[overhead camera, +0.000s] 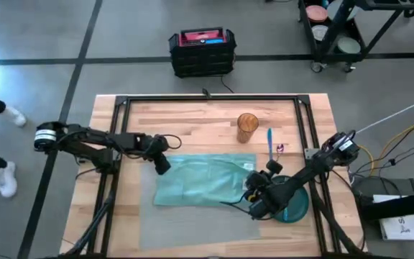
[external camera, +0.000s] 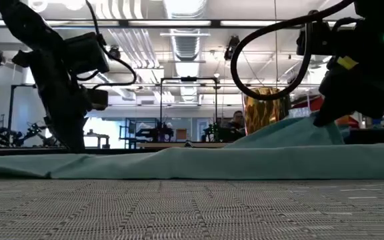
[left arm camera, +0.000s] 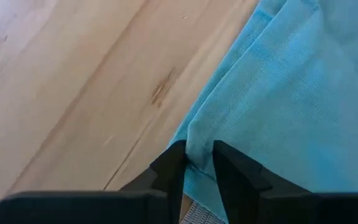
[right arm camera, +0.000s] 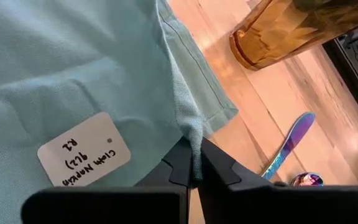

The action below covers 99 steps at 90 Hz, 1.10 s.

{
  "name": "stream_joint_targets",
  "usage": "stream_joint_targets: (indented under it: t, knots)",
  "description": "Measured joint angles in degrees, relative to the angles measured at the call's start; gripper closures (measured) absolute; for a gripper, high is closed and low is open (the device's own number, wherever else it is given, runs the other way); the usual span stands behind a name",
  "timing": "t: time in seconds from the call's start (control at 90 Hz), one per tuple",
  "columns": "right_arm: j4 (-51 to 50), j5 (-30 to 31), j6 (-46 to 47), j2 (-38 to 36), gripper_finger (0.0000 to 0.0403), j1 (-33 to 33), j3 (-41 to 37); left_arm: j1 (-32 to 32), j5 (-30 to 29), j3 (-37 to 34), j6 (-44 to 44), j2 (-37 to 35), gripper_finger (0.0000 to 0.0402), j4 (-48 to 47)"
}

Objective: Set table place
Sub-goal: Fold the blue table napkin

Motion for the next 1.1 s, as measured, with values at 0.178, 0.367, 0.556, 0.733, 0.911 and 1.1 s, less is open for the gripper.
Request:
stream_joint_targets:
  t: [0.178,0.367,0.556,0.733,0.911,1.1]
  knots:
    - [0.01,0.00,-0.37,0.00,0.0403,0.00,0.00,0.00,0.06,0.00,0.79,-0.01,0.0396,0.00]
    - [0.00,0.00,-0.94,0.00,0.0403,0.00,0.00,-0.09,0.59,0.83,0.01,-0.99,0.0400,-2.51]
    - [-0.04,0.00,-1.00,0.00,0.0403,0.00,0.00,-0.28,-0.62,6.30,-0.45,-2.03,0.0401,-12.29]
    - [-0.17,0.00,-1.11,0.00,0.0403,0.00,0.00,-0.31,-3.49,10.10,-0.45,-1.97,0.0401,-20.79]
    - [-0.16,0.02,-1.11,0.00,0.0403,0.00,0.02,-0.33,-3.97,8.96,-0.45,-1.95,0.0401,-20.29]
    - [-0.17,-0.02,-1.11,0.00,0.0403,0.00,0.02,-0.33,-4.04,7.47,-0.39,-1.88,0.0401,-17.43]
